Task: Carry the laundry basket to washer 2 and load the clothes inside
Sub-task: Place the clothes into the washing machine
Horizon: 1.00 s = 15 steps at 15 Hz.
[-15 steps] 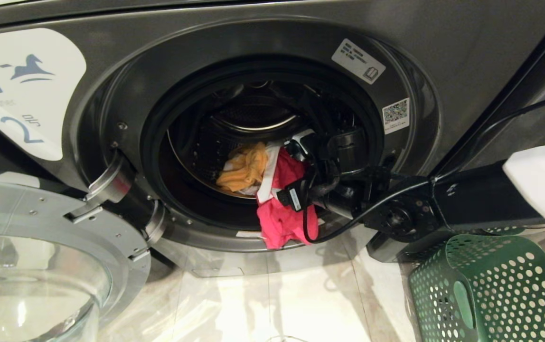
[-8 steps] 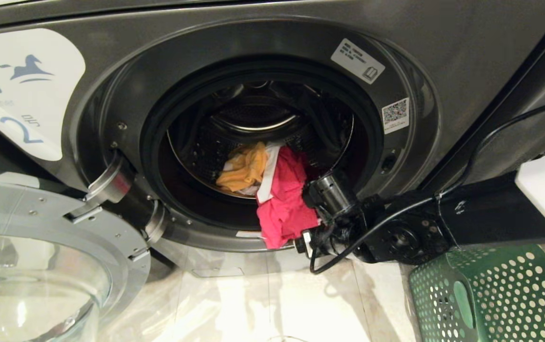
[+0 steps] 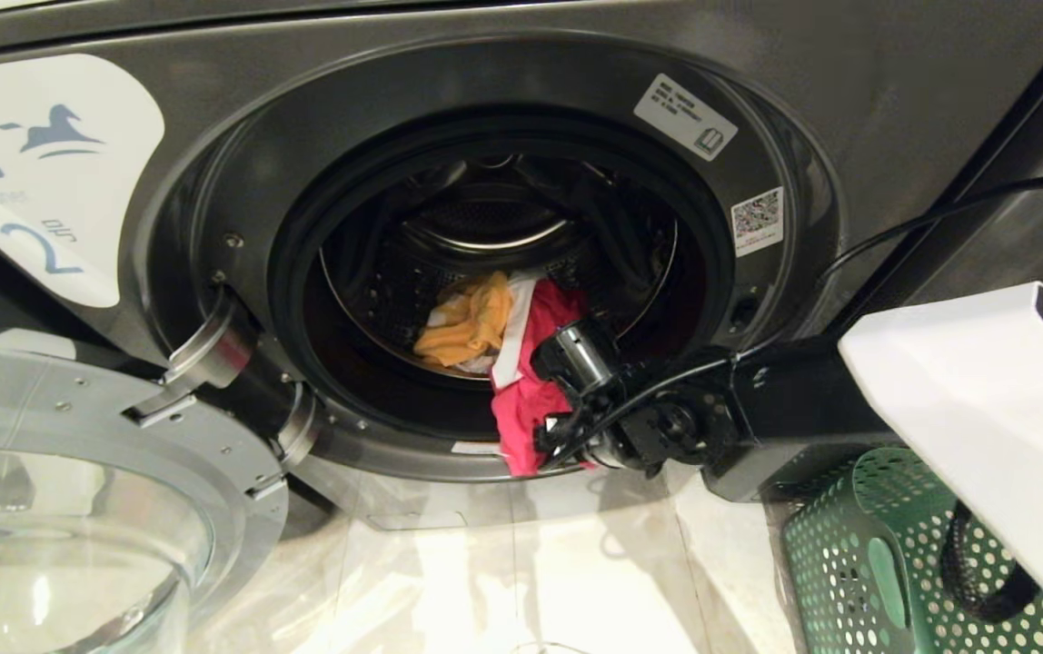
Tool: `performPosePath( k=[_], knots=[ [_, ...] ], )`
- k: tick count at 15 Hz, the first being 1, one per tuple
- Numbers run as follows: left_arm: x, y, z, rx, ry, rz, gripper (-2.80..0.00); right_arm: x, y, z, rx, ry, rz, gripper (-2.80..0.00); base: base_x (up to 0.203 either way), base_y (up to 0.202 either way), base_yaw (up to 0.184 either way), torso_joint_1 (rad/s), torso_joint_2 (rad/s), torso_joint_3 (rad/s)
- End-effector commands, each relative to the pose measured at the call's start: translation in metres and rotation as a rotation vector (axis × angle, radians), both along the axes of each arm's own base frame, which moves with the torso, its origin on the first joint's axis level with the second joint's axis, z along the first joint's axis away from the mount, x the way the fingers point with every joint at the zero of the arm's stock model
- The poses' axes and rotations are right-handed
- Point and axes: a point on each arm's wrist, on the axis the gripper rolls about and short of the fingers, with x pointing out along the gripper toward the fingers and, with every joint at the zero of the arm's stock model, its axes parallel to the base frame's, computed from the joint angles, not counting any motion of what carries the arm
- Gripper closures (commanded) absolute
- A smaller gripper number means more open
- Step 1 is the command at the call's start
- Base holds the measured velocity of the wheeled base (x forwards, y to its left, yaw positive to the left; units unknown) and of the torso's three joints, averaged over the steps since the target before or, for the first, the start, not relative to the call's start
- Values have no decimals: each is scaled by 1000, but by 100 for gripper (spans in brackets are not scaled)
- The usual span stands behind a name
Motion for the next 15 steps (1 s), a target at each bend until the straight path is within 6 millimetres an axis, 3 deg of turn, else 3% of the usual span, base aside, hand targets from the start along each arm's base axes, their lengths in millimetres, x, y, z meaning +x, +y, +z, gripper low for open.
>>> performPosePath(
  k=[1, 10, 11, 15],
  knots=[
    [0, 0, 0, 1, 1, 0, 0, 14, 5, -21, -24, 22, -18, -280, 0, 0, 0, 0, 0, 0],
    [0, 0, 0, 1, 1, 0, 0, 43, 2, -41, -21, 53, -51, -280, 0, 0, 0, 0, 0, 0],
    [0, 0, 0, 0, 1, 1, 0, 44, 3, -42, -12, 56, -45, 0, 0, 0, 0, 0, 0, 0],
    [0, 0, 0, 0, 1, 0, 0, 49, 0, -43, -5, 62, -45, 0, 0, 0, 0, 0, 0, 0]
  ],
)
